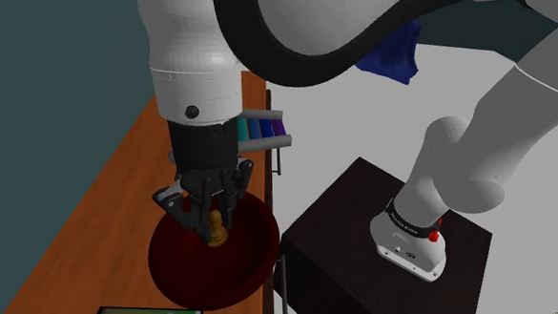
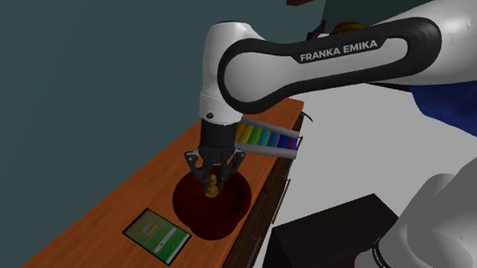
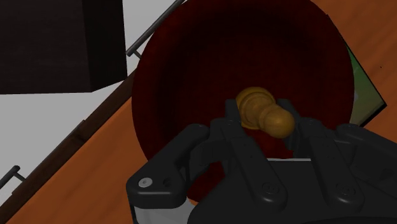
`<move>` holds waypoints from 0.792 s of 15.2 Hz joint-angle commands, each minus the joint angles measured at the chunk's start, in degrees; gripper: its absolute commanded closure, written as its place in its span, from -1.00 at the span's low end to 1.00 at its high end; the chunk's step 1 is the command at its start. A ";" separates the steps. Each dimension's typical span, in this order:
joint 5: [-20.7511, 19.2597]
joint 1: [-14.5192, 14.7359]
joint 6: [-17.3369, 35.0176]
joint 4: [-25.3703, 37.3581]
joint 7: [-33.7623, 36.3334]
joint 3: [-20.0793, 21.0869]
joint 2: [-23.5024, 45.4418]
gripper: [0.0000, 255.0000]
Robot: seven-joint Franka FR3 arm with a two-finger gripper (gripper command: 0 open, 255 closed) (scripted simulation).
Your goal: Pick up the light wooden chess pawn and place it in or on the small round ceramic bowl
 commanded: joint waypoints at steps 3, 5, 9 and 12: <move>-0.01 0.03 0.27 -0.13 0.00 0.06 0.10 1.00; -0.01 0.03 0.27 -0.13 0.00 0.06 0.10 1.00; -0.01 0.03 0.26 -0.12 0.00 0.06 0.10 -1.00; -0.01 0.03 0.26 -0.12 0.00 0.06 0.10 -1.00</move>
